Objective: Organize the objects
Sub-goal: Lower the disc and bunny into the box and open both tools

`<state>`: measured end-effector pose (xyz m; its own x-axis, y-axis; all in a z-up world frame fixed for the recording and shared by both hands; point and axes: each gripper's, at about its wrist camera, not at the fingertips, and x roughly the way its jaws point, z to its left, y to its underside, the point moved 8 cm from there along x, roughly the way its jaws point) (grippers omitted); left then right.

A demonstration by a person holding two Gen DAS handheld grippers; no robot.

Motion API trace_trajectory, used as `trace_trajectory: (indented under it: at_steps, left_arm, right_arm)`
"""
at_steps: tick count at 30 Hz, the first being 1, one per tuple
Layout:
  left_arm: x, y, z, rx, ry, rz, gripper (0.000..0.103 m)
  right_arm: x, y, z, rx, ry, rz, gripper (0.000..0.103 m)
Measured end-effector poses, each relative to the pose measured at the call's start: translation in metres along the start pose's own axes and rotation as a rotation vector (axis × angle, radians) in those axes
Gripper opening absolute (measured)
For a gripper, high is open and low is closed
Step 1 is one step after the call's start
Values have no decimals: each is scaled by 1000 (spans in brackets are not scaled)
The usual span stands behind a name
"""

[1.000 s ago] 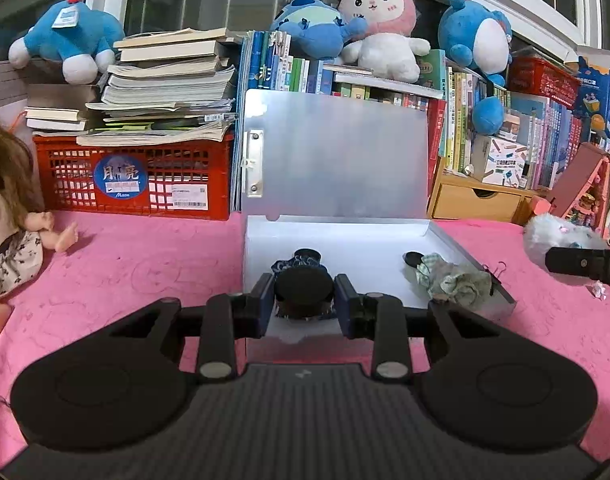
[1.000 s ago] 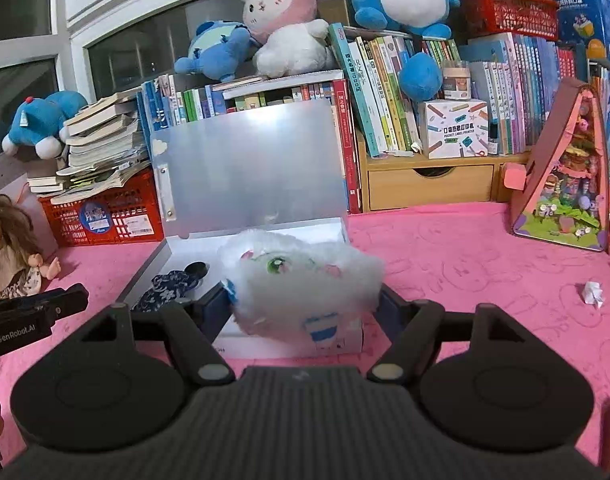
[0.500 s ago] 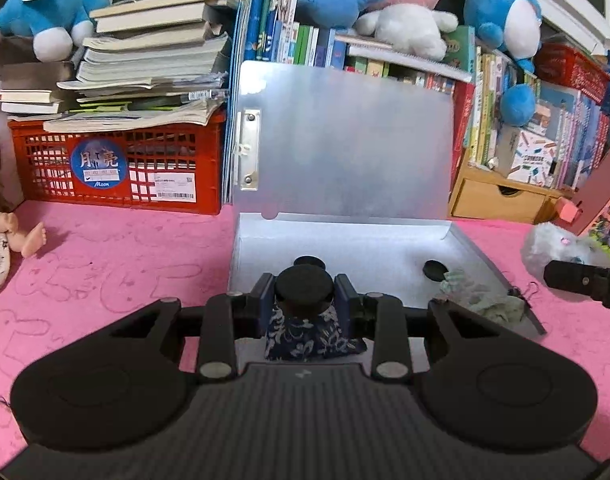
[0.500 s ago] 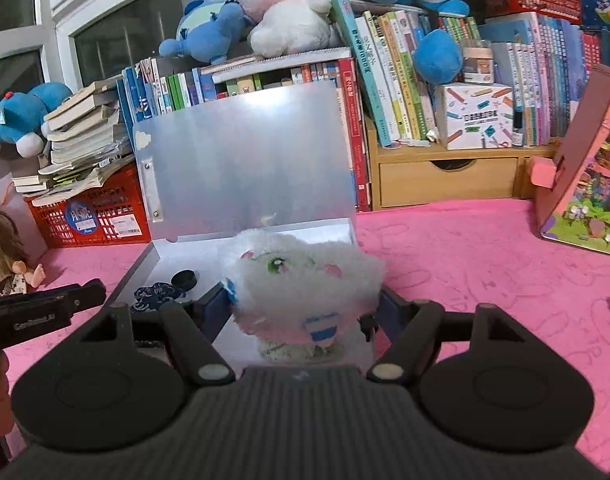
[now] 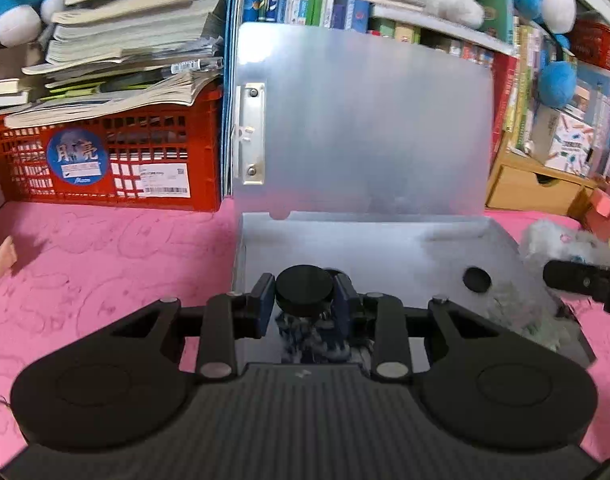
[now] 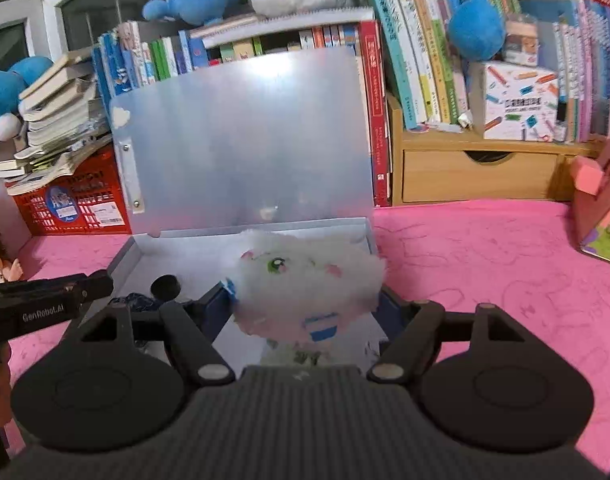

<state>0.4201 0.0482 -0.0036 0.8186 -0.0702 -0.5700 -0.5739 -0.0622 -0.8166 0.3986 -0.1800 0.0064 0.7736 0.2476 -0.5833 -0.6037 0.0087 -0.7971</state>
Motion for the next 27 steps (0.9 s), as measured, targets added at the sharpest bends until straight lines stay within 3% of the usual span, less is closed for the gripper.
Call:
trace_trajectory:
  at_steps: [7,16,27]
  left_arm:
    - [30,-15,7,-73,26,37,37]
    - [54,-5,6,-39,-5,71,37]
    - [72,2,10,-37,-13,109,37]
  right_arm:
    - [36,-9,-10,38,16,50,75]
    - [64,-9,-16,30,73,71,75]
    - [90,2,-11,33,75,143,76]
